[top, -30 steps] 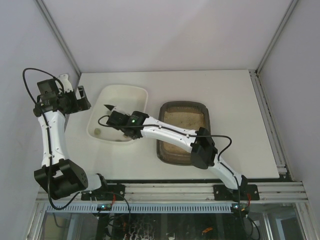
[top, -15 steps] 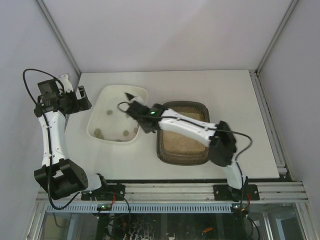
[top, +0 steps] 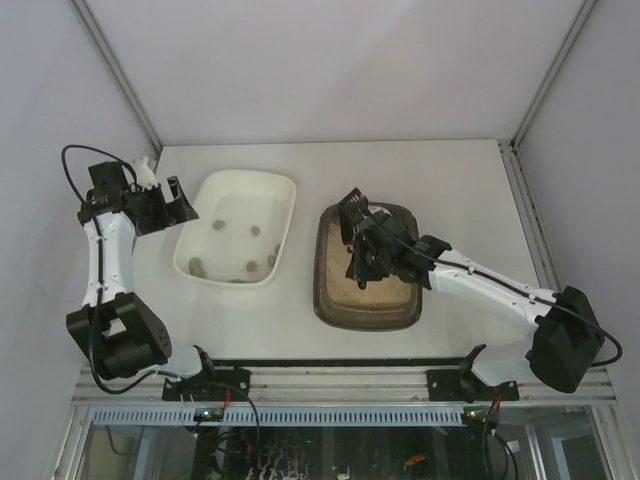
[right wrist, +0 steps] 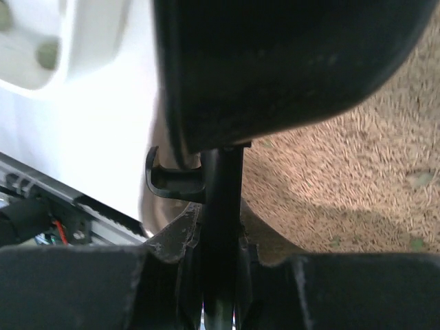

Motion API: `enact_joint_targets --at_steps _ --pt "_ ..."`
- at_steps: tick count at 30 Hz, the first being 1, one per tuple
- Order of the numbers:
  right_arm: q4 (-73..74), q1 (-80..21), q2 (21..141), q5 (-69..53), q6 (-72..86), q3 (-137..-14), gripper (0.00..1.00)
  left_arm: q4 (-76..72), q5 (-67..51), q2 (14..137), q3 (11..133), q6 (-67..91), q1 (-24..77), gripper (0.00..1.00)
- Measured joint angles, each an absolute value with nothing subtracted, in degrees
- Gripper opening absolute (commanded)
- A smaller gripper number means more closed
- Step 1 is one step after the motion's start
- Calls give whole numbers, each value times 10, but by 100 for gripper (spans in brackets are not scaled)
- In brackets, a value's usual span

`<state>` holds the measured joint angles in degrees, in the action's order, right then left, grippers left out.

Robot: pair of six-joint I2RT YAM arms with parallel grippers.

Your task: Clean the litter box

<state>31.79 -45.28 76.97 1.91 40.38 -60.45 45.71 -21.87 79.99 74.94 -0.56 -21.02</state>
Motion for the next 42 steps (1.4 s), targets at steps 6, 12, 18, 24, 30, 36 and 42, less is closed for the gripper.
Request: enact_joint_targets --at_steps 6,12,18,24,30,36,42 --pt "297 -454 784 -6 432 -530 0 474 -240 822 749 -6 -210 100" --pt "263 -448 797 -33 439 -508 0 474 -266 817 739 -6 -210 100" --pt "207 -444 826 -82 455 -478 0 472 -288 805 731 -6 -209 100" --pt "149 -426 856 -136 480 -433 0 472 -292 803 730 -6 -209 100" --pt "129 -420 859 -157 492 -430 38 472 -292 803 729 -6 -209 100" --pt "151 -419 842 -138 495 -429 86 472 -292 803 729 -6 -209 100" --pt "241 -417 803 -75 488 -451 87 472 -294 803 729 -6 -209 100"
